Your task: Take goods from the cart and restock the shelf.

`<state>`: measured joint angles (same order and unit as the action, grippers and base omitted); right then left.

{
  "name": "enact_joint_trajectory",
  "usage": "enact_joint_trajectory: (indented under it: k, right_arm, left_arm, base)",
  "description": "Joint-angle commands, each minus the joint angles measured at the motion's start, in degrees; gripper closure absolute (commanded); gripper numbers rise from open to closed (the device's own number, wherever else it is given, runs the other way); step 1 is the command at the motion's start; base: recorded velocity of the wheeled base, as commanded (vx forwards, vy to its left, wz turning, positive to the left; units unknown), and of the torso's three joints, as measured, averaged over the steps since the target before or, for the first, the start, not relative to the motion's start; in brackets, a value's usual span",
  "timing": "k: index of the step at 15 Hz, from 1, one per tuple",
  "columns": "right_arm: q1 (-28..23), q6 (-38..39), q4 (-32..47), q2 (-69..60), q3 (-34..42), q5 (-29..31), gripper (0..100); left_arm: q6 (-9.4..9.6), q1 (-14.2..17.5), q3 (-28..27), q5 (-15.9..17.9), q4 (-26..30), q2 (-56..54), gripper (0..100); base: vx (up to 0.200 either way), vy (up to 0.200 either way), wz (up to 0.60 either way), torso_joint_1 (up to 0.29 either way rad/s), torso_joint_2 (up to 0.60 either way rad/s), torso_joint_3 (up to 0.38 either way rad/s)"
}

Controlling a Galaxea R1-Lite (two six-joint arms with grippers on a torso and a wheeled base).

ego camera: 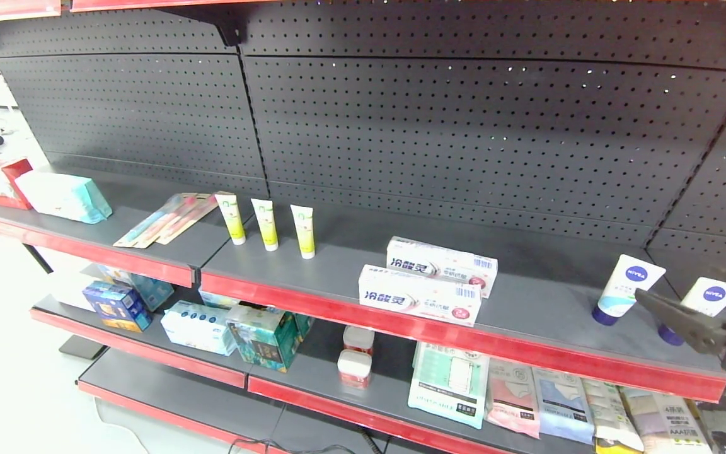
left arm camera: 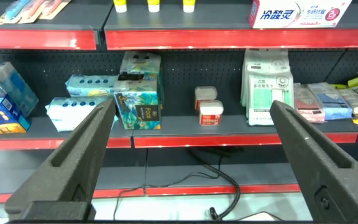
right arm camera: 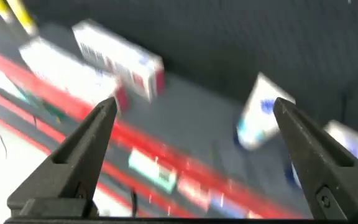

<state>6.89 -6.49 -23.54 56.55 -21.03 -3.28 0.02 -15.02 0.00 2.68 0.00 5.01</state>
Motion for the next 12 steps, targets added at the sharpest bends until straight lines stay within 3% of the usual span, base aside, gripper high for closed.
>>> enact_joint_trajectory:
  k: [1, 3, 12]
  right_arm:
    - [-7.77, 0.07, 14.31, -18.32, 4.24, 2.05, 0]
    - [-10.40, 0.42, 16.16, -22.98, 4.68, 1.52, 0]
    - [-9.44, -0.46, 19.15, -48.38, 17.25, -0.59, 0]
  left_arm:
    - [0.06, -0.01, 0.00, -0.05, 0.00, 0.09, 0]
    - [-0.02, -0.01, 0.00, -0.05, 0.00, 0.09, 0]
    - [-0.02, -0.01, 0.00, 0.04, 0.00, 0.09, 0]
  base:
    - [0.000, 0.000, 0.00, 0.000, 0.00, 0.000]
    - [0.000, 0.000, 0.00, 0.000, 0.00, 0.000]
    - [0.000, 0.000, 0.00, 0.000, 0.00, 0.000]
